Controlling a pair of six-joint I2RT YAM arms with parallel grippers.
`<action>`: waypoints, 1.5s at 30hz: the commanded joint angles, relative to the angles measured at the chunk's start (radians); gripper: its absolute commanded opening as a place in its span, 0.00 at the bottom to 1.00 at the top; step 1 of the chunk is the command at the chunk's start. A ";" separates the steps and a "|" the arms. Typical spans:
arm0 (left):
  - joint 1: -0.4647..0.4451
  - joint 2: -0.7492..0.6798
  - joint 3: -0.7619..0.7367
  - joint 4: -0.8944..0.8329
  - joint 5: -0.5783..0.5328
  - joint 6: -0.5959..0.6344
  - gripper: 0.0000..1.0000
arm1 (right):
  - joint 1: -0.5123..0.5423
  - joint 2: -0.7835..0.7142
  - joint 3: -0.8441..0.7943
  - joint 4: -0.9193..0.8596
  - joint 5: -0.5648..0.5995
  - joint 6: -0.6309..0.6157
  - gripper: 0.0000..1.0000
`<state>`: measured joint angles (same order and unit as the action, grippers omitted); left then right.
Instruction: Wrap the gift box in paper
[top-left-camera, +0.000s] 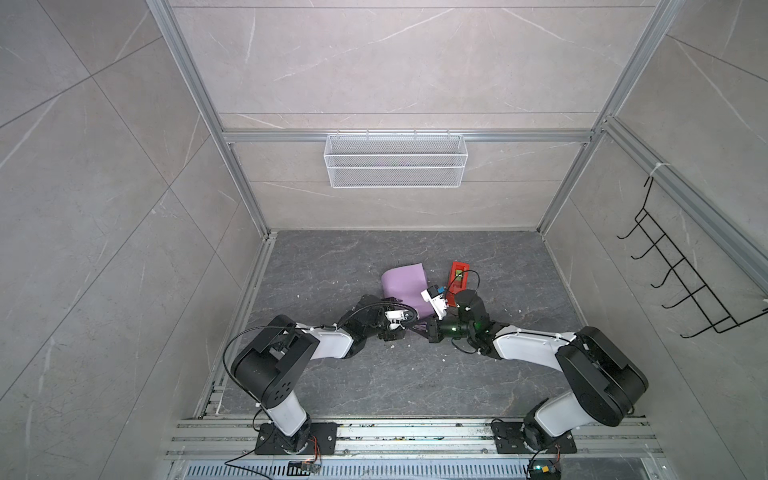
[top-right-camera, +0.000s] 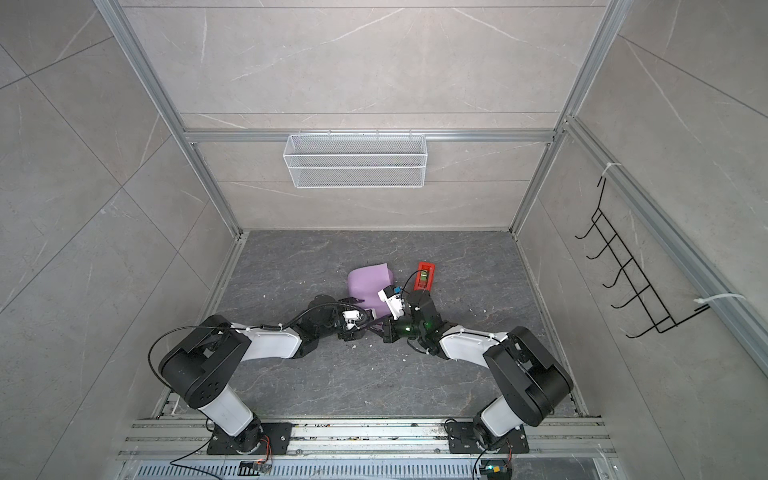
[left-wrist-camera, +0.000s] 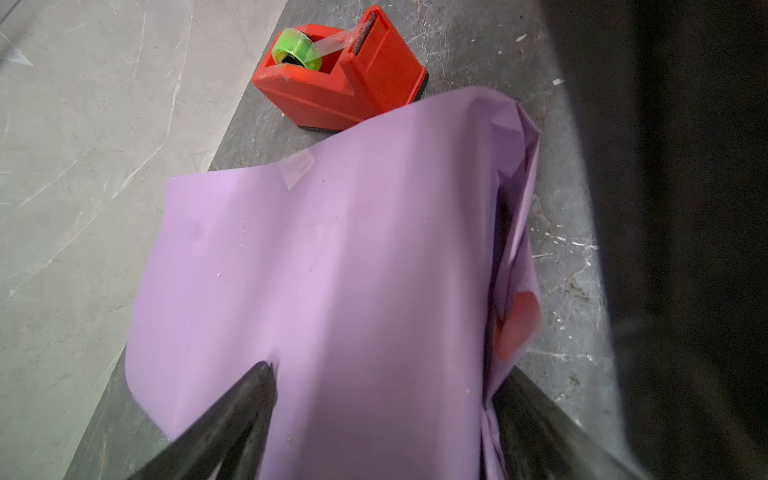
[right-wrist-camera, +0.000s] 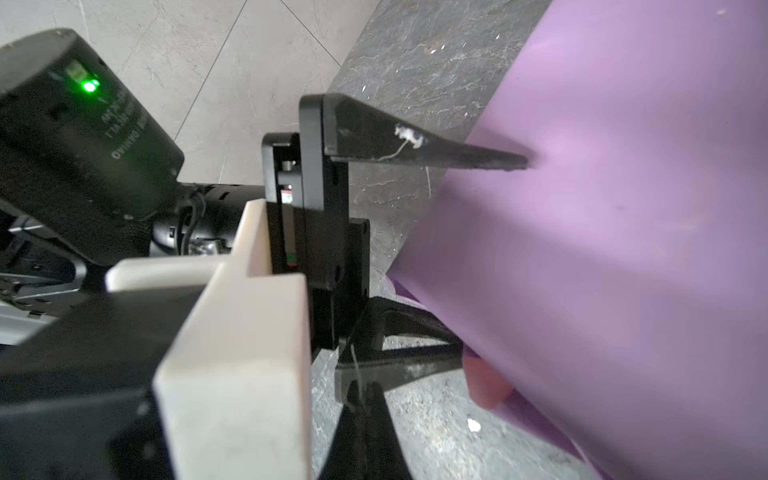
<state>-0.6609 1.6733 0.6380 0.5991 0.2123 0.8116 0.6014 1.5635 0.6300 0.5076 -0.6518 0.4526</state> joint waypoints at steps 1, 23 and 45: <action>0.005 0.018 0.013 -0.050 0.015 -0.029 0.83 | 0.006 0.023 0.032 0.078 0.040 -0.051 0.00; 0.006 0.027 0.020 -0.051 0.018 -0.032 0.83 | 0.005 0.062 0.092 0.034 0.102 -0.245 0.00; 0.011 0.023 0.019 -0.033 0.030 -0.059 0.83 | -0.035 0.006 -0.007 0.108 0.056 -0.209 0.00</action>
<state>-0.6544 1.6764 0.6449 0.5991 0.2127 0.7811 0.5770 1.6039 0.6540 0.5621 -0.5713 0.2317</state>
